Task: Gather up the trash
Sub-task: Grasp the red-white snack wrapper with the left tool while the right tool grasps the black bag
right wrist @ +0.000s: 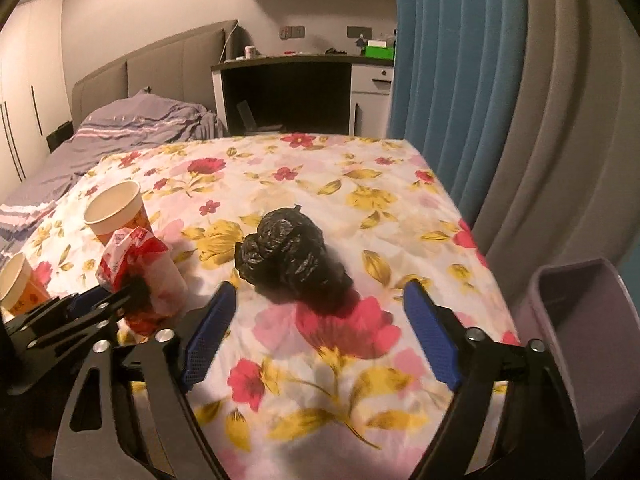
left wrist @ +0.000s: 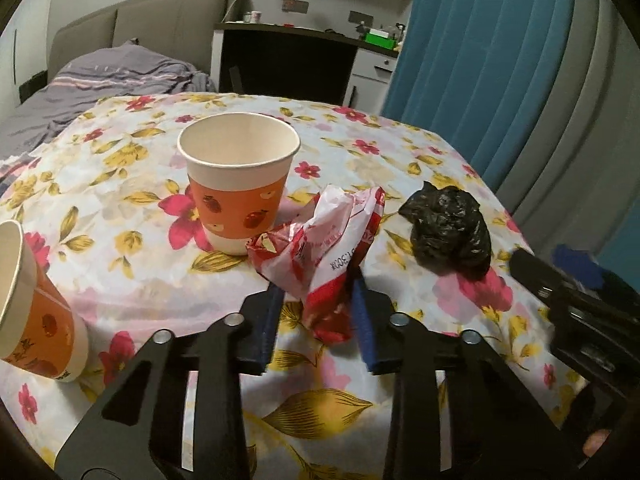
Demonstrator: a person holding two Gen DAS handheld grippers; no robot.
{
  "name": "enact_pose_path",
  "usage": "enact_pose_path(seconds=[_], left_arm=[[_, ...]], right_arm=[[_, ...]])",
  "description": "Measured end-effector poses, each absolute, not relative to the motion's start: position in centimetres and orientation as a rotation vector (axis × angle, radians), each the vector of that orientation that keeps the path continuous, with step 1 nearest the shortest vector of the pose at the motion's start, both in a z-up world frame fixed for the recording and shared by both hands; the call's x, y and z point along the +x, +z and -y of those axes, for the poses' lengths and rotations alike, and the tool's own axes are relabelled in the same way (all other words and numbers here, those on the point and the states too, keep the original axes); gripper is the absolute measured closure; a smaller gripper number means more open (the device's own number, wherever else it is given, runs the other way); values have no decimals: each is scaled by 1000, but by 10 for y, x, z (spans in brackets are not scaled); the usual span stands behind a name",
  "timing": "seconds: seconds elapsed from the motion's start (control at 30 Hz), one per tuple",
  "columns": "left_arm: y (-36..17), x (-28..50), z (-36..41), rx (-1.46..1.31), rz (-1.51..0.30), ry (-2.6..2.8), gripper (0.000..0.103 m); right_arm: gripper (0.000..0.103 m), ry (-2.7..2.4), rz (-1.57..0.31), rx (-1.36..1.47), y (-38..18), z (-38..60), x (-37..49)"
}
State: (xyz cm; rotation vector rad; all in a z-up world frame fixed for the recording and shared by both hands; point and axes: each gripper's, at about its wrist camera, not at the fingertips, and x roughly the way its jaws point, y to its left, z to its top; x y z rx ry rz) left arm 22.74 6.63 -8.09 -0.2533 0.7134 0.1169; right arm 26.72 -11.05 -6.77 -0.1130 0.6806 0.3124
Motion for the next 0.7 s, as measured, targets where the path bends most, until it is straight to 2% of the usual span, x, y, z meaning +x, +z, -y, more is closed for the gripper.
enact_pose_path(seconds=[0.1, 0.17, 0.37, 0.57, 0.63, 0.7], left_arm=[[-81, 226, -67, -267, -712, 104, 78], [-80, 225, -68, -275, -709, 97, 84], [-77, 221, -72, -302, -699, 83, 85], [-76, 221, -71, -303, -698, 65, 86], [-76, 221, -71, -302, -698, 63, 86], [-76, 221, -71, -304, -698, 64, 86]], right_arm=[[26, 310, -692, -107, -72, 105, 277], [32, 308, -703, -107, -74, 101, 284], [40, 296, -732, -117, -83, 93, 300], [59, 301, -781, -129, -94, 88, 308], [76, 302, -796, -145, -98, 86, 309], [83, 303, -800, -152, -100, 85, 308]])
